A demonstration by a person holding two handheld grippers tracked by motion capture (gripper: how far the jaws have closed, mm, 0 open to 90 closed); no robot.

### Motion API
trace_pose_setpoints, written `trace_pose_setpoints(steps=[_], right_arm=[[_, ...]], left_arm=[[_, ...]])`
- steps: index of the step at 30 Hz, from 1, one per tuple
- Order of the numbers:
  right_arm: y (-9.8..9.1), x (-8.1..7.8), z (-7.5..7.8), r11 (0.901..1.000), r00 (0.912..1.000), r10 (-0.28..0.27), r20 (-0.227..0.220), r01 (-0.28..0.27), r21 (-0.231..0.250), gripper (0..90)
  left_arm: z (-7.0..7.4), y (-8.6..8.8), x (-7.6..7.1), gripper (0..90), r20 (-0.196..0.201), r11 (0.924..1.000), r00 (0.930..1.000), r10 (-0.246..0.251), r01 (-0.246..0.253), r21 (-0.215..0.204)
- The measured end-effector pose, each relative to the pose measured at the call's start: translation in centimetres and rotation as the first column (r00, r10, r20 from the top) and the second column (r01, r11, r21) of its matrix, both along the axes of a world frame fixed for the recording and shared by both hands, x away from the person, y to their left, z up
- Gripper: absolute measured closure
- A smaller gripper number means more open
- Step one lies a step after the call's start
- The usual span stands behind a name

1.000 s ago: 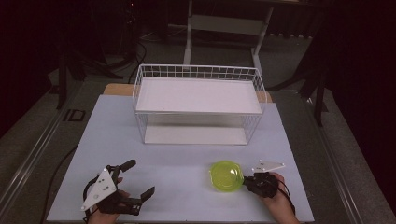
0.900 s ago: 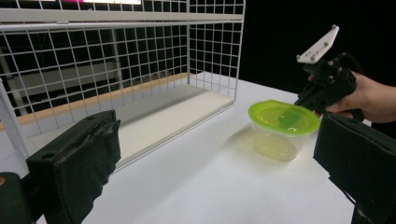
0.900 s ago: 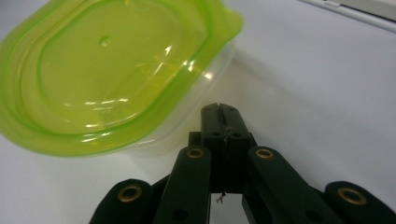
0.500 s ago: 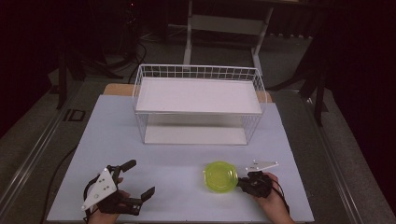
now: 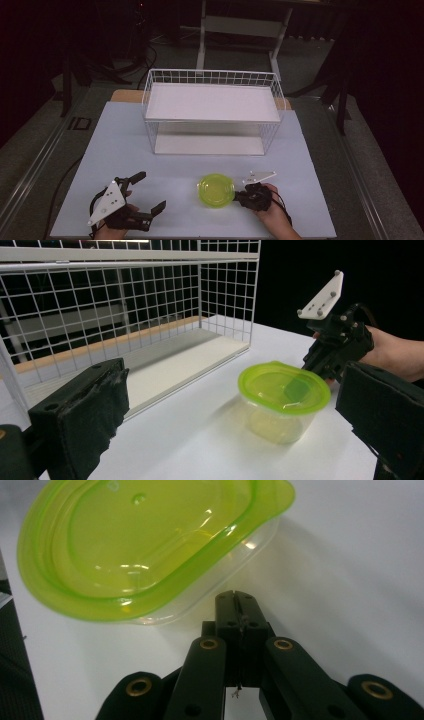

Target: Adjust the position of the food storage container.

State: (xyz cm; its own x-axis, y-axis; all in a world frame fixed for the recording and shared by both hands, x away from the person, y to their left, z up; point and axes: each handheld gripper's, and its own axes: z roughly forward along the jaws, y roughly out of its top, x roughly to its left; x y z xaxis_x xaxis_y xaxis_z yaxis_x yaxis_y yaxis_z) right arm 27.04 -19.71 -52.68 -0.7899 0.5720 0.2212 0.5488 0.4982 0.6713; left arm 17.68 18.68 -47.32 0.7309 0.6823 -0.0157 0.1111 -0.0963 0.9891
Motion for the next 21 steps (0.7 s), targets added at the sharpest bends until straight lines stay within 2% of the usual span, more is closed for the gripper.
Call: trace_pose_setpoints(steps=[3,6,8,10,17,21], right_arm=[[0.3,-0.2,0.2,1.0,0.9999,0.004,0.016,-0.004,-0.009,90.0],[-0.3,-0.2,0.4,0.9999,0.9999,-0.013,0.009,0.013,0.005,90.0],[-0.5,-0.1,0.4,0.9995,0.9998,-0.019,-0.01,0.019,0.024,90.0],[-0.4,-0.2,0.3,0.9997,0.9998,-0.018,-0.004,0.018,0.013,90.0],[0.9,0.1,0.3,0.9998,0.9998,0.011,-0.014,-0.011,0.015,90.0],[1.8,0.1,0.4,0.9995,0.9995,0.03,-0.004,-0.03,0.004,90.0]], left_arm=[[0.0,0.0,0.0,1.1,-0.001,1.0,1.0,0.001,-0.001,-0.001],[0.0,0.1,0.0,1.1,0.0,1.0,1.0,0.001,-0.001,-0.003],[0.0,0.0,0.1,1.1,-0.001,1.0,1.0,0.0,0.0,-0.001],[0.0,0.0,0.1,1.1,-0.003,1.0,1.0,-0.002,0.002,0.004],[0.0,0.0,0.0,1.1,-0.003,1.0,1.0,-0.001,0.001,0.001],[-0.1,0.0,0.1,1.1,-0.01,0.9999,0.9999,-0.01,0.01,0.006]])
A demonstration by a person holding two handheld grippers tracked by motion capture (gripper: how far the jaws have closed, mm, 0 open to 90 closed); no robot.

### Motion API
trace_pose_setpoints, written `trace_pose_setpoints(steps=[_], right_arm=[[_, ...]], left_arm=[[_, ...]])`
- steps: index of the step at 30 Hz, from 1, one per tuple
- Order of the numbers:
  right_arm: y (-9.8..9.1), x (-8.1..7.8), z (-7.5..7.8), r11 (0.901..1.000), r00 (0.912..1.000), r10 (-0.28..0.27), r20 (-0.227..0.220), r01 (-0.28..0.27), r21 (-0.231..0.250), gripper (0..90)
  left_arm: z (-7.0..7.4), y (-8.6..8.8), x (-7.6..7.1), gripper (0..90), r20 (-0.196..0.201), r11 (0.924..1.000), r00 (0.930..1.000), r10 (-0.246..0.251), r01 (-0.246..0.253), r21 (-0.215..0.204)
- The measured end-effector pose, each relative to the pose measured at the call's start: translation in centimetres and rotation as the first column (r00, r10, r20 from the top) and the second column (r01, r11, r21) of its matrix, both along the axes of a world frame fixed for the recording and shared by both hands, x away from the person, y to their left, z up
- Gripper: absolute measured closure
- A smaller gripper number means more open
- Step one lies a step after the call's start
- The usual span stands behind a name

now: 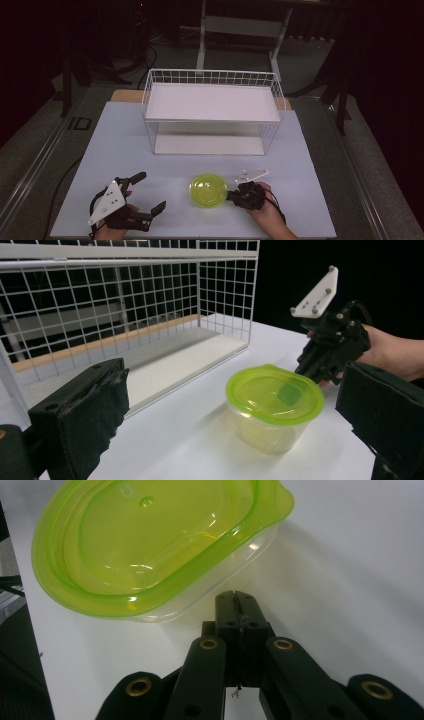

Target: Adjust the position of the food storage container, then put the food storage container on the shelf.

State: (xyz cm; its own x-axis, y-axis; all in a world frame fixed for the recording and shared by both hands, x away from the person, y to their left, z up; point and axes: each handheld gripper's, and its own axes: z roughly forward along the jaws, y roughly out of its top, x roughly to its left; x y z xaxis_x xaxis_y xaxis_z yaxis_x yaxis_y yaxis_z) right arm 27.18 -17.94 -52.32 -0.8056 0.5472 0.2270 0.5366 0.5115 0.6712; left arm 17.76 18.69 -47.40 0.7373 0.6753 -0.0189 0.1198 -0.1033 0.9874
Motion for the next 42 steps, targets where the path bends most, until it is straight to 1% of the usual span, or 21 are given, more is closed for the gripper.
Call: trace_pose_setpoints(steps=[4,9,10,12,14,17,18,20,23,24,25,26,27,29,31,35,36,38,39,40,42], right_arm=[[0.4,0.2,0.0,1.0,0.9999,-0.006,0.008,0.006,-0.007,90.0],[-0.9,0.2,0.4,0.9991,0.9985,-0.038,0.039,0.039,-0.015,89.9],[-1.2,0.2,0.6,0.999,0.9981,-0.044,0.043,0.044,-0.009,87.2],[-1.8,0.1,1.1,0.9995,0.9983,-0.032,0.048,0.032,0.007,74.5],[-2.6,0.0,1.7,0.999,0.9978,-0.037,0.055,0.035,0.028,68.7],[-3.4,-0.2,2.4,0.9973,0.9966,-0.05,0.065,0.047,0.056,56.7],[-3.7,-0.5,3.0,0.9973,0.9928,-0.057,0.105,0.052,0.053,44.5],[-4.0,-1.0,3.5,0.996,0.9913,-0.054,0.12,0.045,0.077,32.3],[-4.5,-1.8,4.3,0.9921,0.9877,-0.039,0.151,0.021,0.124,18.7],[-4.5,-1.8,4.3,0.9921,0.9877,-0.039,0.151,0.021,0.124,18.7],[-4.6,-2.1,4.5,0.9893,0.9866,-0.04,0.158,0.017,0.145,18.7],[-4.7,-2.6,5.0,0.9883,0.9834,-0.035,0.178,0.008,0.152,14.5],[-4.7,-2.8,5.2,0.9885,0.9828,-0.031,0.182,0.003,0.152,13.8],[-4.9,-3.3,5.7,0.9819,0.9831,-0.034,0.18,-0.001,0.19,14.5],[-4.7,-3.8,6.2,0.987,0.9789,-0.035,0.202,0.002,0.161,18.1],[-4.4,-4.4,7.2,0.9915,0.9661,-0.01,0.258,-0.024,0.128,23.0],[-4.3,-4.6,7.6,0.9921,0.9556,-0.01,0.294,-0.028,0.122,23.6],[-3.9,-4.8,8.1,0.9951,0.945,0.001,0.327,-0.034,0.093,23.9],[-3.7,-5.0,8.4,0.996,0.9353,0.003,0.354,-0.034,0.082,23.8],[-3.6,-5.0,8.5,0.9957,0.9315,0.004,0.364,-0.037,0.085,23.7],[-3.3,-4.9,8.9,0.9929,0.9286,0.004,0.371,-0.048,0.109,22.9]], left_arm=[[0.0,-0.1,-0.1,1.1,0.007,0.9999,0.9999,-0.011,0.011,0.005],[0.1,-0.2,-0.1,1.1,0.017,0.9995,0.9996,-0.023,0.023,0.022],[0.1,-0.3,-0.1,1.1,0.012,0.9994,0.9995,-0.028,0.027,0.021],[0.1,-0.4,-0.1,1.1,0.002,0.9989,0.999,-0.044,0.044,0.018],[0.1,-0.6,-0.1,1.1,-0.008,0.9978,0.9981,-0.061,0.061,0.026],[0.2,-1.0,-0.4,1.1,0.008,0.9963,0.9968,-0.079,0.079,0.034],[0.2,-1.1,-0.4,1.1,0.006,0.996,0.9964,-0.085,0.085,0.029],[0.4,-1.3,-0.4,1.1,0.013,0.995,0.9956,-0.093,0.092,0.039],[0.5,-1.5,-0.4,1.1,0.008,0.9934,0.9947,-0.103,0.102,0.052],[0.5,-1.5,-0.4,1.1,0.008,0.9934,0.9947,-0.103,0.102,0.052],[0.5,-1.5,-0.4,1.1,0.008,0.9934,0.9947,-0.103,0.102,0.052],[0.9,-1.7,-0.6,1.1,0.016,0.9926,0.9949,-0.1,0.099,0.07],[1.2,-1.8,-0.6,1.2,0.016,0.9922,0.9941,-0.107,0.106,0.065],[1.6,-2.0,-0.8,1.1,0.019,0.9905,0.9926,-0.12,0.119,0.07],[2.0,-2.3,-0.8,1.1,0.024,0.9886,0.9912,-0.13,0.128,0.079],[3.2,-2.8,-0.7,1.1,0.03,0.9847,0.9883,-0.15,0.147,0.094],[3.4,-2.9,-0.7,1.1,0.021,0.9837,0.9876,-0.155,0.153,0.095],[4.1,-3.2,-0.7,1.1,-0.002,0.9848,0.9887,-0.15,0.15,0.089],[4.4,-3.3,-0.7,1.2,-0.017,0.9851,0.9885,-0.15,0.151,0.082],[4.6,-3.4,-0.6,1.1,-0.036,0.9834,0.9859,-0.164,0.166,0.074],[5.1,-3.8,-0.4,1.2,-0.038,0.9852,0.9867,-0.158,0.16,0.061]])
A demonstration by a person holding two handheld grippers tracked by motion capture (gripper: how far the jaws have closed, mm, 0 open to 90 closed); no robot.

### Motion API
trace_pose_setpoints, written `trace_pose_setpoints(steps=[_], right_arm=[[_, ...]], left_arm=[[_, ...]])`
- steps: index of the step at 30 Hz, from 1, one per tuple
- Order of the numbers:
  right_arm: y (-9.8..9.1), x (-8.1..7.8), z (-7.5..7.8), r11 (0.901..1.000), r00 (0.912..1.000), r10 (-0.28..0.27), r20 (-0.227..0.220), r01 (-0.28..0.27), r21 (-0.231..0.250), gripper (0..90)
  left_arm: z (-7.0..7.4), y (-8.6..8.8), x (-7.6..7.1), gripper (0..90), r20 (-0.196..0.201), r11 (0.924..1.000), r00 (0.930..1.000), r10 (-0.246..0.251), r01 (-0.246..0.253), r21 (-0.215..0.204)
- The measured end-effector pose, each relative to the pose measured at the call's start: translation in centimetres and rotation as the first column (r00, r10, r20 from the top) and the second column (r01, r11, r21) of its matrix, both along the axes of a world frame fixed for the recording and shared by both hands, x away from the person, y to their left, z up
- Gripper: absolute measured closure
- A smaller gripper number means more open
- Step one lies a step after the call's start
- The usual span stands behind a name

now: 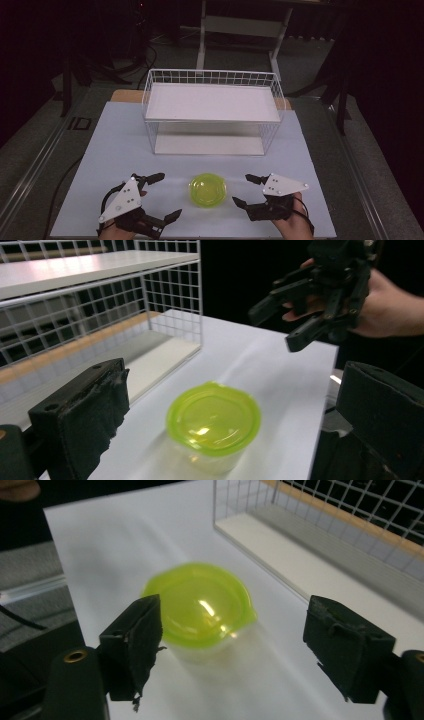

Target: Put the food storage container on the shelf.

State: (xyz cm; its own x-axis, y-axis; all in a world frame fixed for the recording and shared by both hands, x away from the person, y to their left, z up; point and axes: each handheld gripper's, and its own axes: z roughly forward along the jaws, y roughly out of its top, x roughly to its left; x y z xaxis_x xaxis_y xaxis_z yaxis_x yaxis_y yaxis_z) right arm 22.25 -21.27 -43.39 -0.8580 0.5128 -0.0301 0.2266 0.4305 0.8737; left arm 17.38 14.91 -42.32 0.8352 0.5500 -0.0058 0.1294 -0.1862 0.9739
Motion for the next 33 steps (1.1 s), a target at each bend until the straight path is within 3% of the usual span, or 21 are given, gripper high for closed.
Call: trace_pose_setpoints(steps=[2,4,5,8,10,12,16,17,20,24,28,32,33], right_arm=[[0.2,0.2,0.3,0.9997,0.9998,0.011,0.014,-0.011,0.021,22.0],[0.4,0.4,0.6,0.9991,0.9997,0.012,0.02,-0.013,0.039,20.7],[0.5,0.5,0.7,0.9995,0.9991,0.0,0.042,-0.001,0.03,20.4],[0.7,0.9,1.0,0.9985,0.9993,-0.012,0.035,0.01,0.054,18.9],[0.8,1.2,1.1,0.9974,0.9999,-0.011,-0.007,0.012,0.071,14.1],[0.9,1.4,1.1,0.9953,0.9996,-0.022,-0.019,0.023,0.094,13.9],[1.1,1.7,1.0,0.9952,0.999,-0.029,-0.033,0.032,0.093,12.8],[1.3,1.8,0.8,0.9947,0.9985,-0.037,-0.04,0.04,0.095,12.4],[1.7,2.5,0.2,0.9944,0.9967,-0.058,-0.056,0.063,0.085,11.4],[2.0,3.2,-0.5,0.9948,0.9939,-0.071,-0.085,0.077,0.067,11.4],[2.0,3.6,-1.1,0.9943,0.99,-0.084,-0.113,0.091,0.055,13.6],[1.8,3.8,-1.6,0.9926,0.983,-0.1,-0.154,0.11,0.052,16.5],[1.8,3.9,-1.6,0.9926,0.9815,-0.101,-0.163,0.111,0.05,17.7]], left_arm=[[0.2,-0.3,0.5,1.1,-0.035,0.9999,0.9993,0.012,-0.012,0.004],[0.4,-0.5,0.7,1.1,-0.046,0.9988,0.9978,0.047,-0.047,0.014],[0.4,-0.5,0.9,1.1,-0.058,0.9996,0.9979,0.029,-0.029,0.0],[0.6,-0.8,1.3,1.2,-0.071,0.9994,0.9969,0.033,-0.034,-0.005],[0.6,-1.1,1.7,1.2,-0.087,0.9994,0.9956,0.035,-0.035,0.001],[0.5,-1.4,2.2,1.2,-0.128,0.9995,0.9913,0.031,-0.032,-0.004],[0.1,-1.9,2.6,3.3,-0.135,0.9994,0.9903,0.032,-0.03,0.019],[-0.2,-2.1,3.1,3.3,-0.174,0.9992,0.9842,0.034,-0.031,0.024],[-0.8,-2.2,3.7,5.0,-0.213,0.9989,0.9761,0.044,-0.041,0.021],[-1.3,-2.4,4.4,5.7,-0.225,0.998,0.9726,0.059,-0.052,0.034],[-1.9,-2.8,4.8,5.8,-0.262,0.9971,0.9624,0.073,-0.064,0.043],[-2.8,-3.3,5.2,5.8,-0.298,0.9931,0.9488,0.105,-0.084,0.082],[-2.8,-3.3,5.2,5.8,-0.298,0.9931,0.9488,0.105,-0.084,0.082]])
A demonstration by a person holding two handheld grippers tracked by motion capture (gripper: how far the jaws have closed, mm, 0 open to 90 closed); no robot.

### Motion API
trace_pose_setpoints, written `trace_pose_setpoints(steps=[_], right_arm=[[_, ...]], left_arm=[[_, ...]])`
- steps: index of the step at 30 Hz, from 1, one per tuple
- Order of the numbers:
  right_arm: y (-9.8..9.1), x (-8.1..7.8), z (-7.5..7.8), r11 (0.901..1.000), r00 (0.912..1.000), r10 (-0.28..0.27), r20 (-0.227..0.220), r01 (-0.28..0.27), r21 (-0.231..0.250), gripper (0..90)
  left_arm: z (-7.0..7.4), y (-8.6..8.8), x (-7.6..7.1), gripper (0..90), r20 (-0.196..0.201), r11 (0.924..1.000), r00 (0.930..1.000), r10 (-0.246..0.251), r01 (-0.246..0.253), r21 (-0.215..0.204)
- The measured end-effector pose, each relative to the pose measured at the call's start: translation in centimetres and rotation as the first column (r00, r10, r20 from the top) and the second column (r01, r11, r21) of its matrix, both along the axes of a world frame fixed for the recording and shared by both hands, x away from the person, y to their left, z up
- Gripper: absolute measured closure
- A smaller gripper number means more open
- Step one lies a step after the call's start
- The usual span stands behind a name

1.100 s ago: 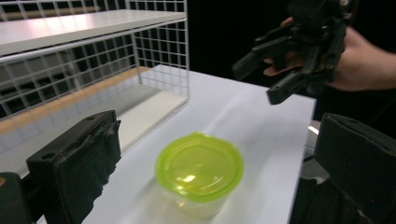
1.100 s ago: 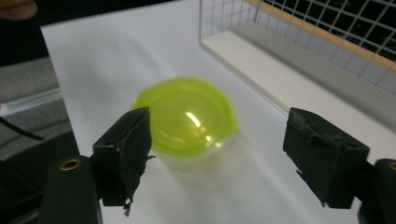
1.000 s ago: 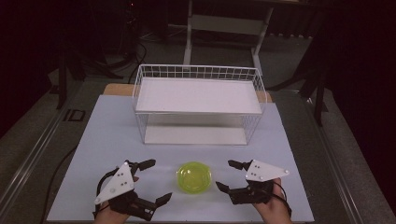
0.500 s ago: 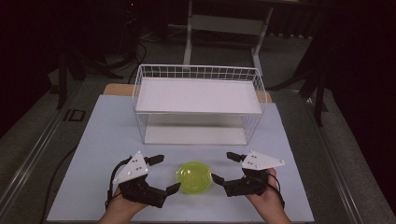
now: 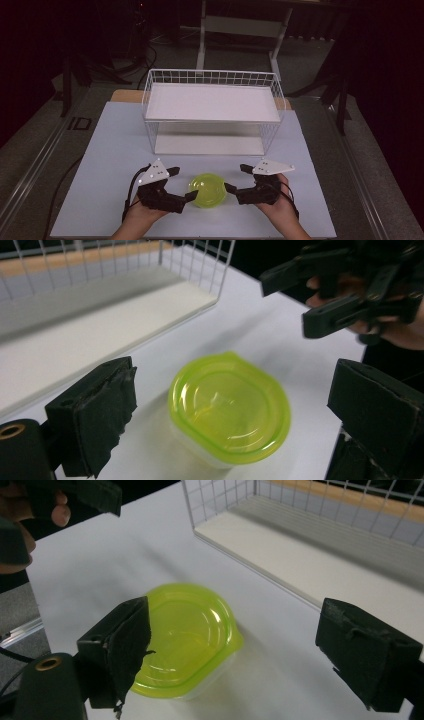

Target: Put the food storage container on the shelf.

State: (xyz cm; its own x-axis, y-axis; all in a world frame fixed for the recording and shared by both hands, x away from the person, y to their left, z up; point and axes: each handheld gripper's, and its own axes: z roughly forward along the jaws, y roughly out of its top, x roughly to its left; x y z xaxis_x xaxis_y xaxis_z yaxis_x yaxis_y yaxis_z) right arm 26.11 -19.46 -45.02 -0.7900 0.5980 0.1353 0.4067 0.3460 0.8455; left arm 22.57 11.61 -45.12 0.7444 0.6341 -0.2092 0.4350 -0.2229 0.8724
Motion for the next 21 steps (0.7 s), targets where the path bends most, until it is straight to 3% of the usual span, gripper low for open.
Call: trace_pose_setpoints(steps=[1,4,6,9,14,17,21], right_arm=[[0.0,0.0,-0.1,1.0,1.0,-0.007,-0.007,0.007,-0.002,17.7],[0.0,0.3,-0.7,0.9999,0.9991,-0.015,-0.04,0.015,0.003,18.0],[0.0,0.5,-1.2,0.9994,0.9964,-0.018,-0.083,0.021,0.029,22.3],[0.3,0.6,-2.0,0.9995,0.9927,-0.019,-0.119,0.022,0.022,23.8],[1.2,0.6,-3.1,0.9999,0.9888,-0.016,-0.149,0.015,-0.007,26.1],[1.6,0.7,-3.5,0.9997,0.987,-0.018,-0.16,0.015,-0.018,29.2],[1.8,0.9,-3.9,0.9992,0.9839,-0.026,-0.177,0.02,-0.035,32.7]], left_arm=[[-0.6,-0.1,0.3,5.9,-0.035,0.9998,0.9992,0.019,-0.018,0.01],[-1.4,0.0,0.7,15.0,-0.08,0.999,0.9959,0.044,-0.044,-0.002],[-2.0,-0.1,0.9,15.2,-0.109,0.9987,0.9928,0.05,-0.05,0.002],[-2.7,-0.5,1.0,20.6,-0.154,0.9973,0.9855,0.072,-0.068,0.025],[-3.5,-0.7,1.2,22.2,-0.238,0.9942,0.9652,0.107,-0.102,0.035],[-4.0,-0.7,1.4,26.4,-0.265,0.9919,0.9558,0.127,-0.124,0.026],[-4.6,-0.8,1.6,33.7,-0.324,0.9938,0.94,0.109,-0.111,0.012]])
